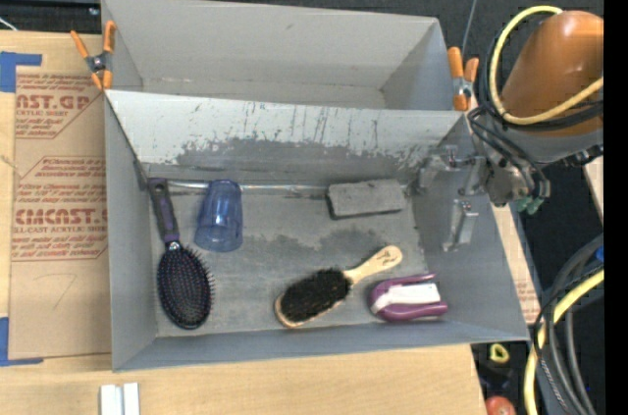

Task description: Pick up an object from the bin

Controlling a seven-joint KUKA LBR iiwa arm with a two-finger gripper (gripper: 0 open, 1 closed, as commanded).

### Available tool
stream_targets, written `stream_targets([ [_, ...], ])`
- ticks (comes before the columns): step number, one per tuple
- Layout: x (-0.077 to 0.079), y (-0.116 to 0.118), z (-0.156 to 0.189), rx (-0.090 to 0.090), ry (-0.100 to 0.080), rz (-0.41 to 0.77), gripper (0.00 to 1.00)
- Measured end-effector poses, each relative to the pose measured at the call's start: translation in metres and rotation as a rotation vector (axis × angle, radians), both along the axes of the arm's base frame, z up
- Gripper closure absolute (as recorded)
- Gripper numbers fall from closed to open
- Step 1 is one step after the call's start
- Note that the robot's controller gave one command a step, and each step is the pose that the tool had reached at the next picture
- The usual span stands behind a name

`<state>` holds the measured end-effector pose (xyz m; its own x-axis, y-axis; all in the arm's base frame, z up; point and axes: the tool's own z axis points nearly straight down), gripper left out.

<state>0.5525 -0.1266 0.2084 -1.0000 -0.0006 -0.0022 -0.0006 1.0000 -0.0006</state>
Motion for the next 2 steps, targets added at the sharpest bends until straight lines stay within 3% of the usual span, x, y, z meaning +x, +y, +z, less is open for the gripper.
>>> stream_targets([
  [1,0.0,0.0,0.0,0.0,0.0,0.0,0.0],
  [2,0.006,0.019,-0.081,0.002,0.004,0.119,0.0],
])
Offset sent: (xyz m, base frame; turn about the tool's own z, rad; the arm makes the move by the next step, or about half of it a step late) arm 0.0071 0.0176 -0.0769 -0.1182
